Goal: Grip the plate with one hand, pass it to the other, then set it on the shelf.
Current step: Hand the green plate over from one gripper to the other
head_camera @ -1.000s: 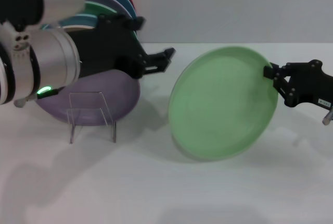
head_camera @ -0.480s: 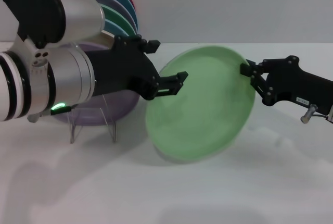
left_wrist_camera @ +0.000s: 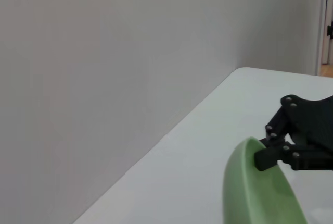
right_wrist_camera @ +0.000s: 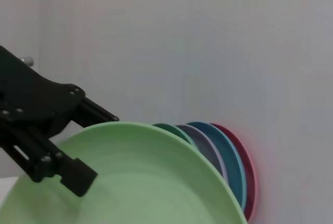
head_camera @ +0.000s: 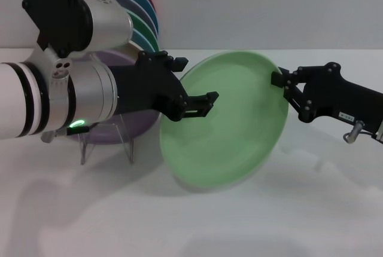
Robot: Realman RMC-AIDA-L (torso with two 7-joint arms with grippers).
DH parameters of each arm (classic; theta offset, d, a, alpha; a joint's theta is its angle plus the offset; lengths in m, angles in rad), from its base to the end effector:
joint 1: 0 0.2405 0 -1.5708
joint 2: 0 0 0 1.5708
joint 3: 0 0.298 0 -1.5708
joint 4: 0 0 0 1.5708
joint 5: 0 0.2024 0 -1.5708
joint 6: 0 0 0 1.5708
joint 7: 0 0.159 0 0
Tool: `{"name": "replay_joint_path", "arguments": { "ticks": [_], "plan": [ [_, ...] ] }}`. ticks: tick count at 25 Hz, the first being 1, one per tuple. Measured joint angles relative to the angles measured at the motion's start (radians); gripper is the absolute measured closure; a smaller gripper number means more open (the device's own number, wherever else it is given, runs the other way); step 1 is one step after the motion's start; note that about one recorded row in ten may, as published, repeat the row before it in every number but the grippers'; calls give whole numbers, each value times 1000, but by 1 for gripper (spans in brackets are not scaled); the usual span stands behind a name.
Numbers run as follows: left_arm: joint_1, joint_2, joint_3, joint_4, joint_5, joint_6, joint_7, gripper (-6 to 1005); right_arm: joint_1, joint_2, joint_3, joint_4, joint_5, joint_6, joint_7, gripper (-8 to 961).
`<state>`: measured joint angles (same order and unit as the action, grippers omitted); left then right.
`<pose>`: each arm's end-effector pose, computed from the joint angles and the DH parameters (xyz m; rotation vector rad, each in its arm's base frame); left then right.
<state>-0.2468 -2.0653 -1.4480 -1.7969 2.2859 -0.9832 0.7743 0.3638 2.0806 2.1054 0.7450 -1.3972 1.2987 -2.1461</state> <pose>-0.1379 0.3318 -0.0301 -2.5243 -0.2919 -0.2563 0.2752 0.3579 -0.0149 -2.3633 0.1956 0.8001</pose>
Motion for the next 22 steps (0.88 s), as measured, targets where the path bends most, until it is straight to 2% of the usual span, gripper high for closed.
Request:
{"name": "replay_joint_path", "arguments": {
  "ticks": [8,13,18,20,22],
  "plan": [
    [-9,2,-3,7,7,5,27,263,-9,-1,6,0,1,17,6,934],
    [-18,0,21,8,45,15,33,499,-13,-1,7,0,3,38,8,934],
    [-22,0,47,1,64,39,39,618,-32,0,9,-7,47,73,-15,906],
    [-17,0,61,-13,67,61,58,665,-79,1,5,-19,141,130,-59,887],
    [-16,0,63,-13,66,73,65,713,-88,2,3,-22,161,137,-60,868]
  ]
}}
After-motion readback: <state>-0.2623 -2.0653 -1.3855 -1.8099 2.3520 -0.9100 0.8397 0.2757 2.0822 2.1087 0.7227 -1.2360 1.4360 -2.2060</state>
